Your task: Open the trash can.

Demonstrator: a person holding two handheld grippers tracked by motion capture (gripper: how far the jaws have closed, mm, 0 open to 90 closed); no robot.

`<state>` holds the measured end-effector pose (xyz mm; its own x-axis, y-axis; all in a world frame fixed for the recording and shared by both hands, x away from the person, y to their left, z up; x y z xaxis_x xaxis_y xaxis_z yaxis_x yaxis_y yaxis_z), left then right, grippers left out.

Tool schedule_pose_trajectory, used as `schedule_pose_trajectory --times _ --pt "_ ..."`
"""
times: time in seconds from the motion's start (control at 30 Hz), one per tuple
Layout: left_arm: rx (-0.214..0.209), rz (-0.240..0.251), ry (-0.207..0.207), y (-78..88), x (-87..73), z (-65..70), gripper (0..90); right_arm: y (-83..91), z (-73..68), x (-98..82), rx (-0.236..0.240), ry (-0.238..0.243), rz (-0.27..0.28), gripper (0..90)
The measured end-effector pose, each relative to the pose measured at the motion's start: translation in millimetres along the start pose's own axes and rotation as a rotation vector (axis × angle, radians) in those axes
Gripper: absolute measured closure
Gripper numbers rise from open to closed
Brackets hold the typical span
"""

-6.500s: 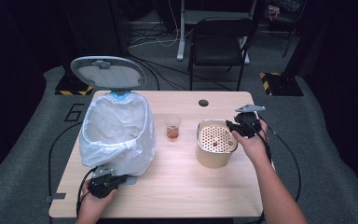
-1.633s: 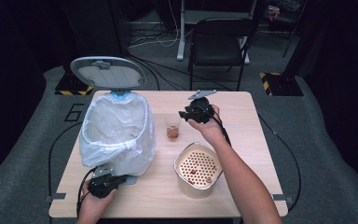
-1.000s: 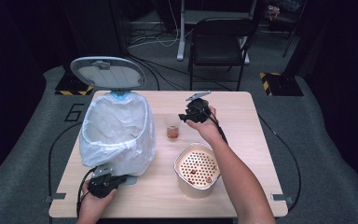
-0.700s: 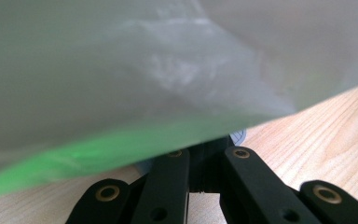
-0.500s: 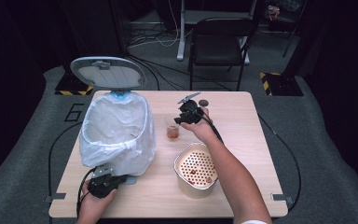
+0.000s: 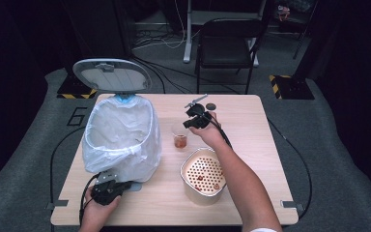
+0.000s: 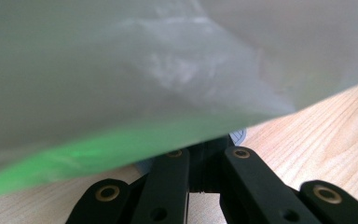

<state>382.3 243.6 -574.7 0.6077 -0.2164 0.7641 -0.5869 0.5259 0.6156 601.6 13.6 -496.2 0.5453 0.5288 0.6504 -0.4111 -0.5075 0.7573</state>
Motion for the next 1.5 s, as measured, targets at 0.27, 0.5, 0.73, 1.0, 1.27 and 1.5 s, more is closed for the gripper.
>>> schedule_pose_trajectory --times 0.27,0.5,0.73,1.0,1.27,1.5 --pt "-0.001 0.001 0.0 0.0 0.0 0.1 90.0 7.4 5.1 -4.9 -0.001 -0.018 -0.011 87.7" --pt "0.001 -0.003 -0.002 0.1 -0.1 -0.3 90.0 19.8 15.7 -14.9 -0.007 -0.038 -0.018 87.9" --pt "-0.001 -0.002 -0.003 0.0 0.0 -0.3 90.0 35.3 26.0 -25.7 -0.019 -0.061 -0.003 87.9" --pt "-0.003 0.0 -0.004 -0.2 0.4 -0.2 90.0 58.6 40.3 -50.2 -0.031 -0.1 0.009 87.9" --pt "-0.003 0.001 -0.003 -0.3 0.4 -0.2 90.0 84.0 51.1 -82.5 -0.046 -0.146 0.013 87.8" --pt "-0.001 -0.001 -0.003 -0.2 0.3 -0.4 90.0 114.1 58.4 -118.7 -0.085 -0.173 0.009 87.7"
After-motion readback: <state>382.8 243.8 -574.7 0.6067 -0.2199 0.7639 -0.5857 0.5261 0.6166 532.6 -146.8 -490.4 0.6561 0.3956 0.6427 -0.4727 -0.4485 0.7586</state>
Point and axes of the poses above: each handheld gripper's, and its own axes: y roughly backward along the jaws, x roughly out of its top, z roughly to its right, the point moved 9 cm from there along -y, roughly forward along the jaws, and after that the axes turned 1 degree about x, right-handed, at the moved point
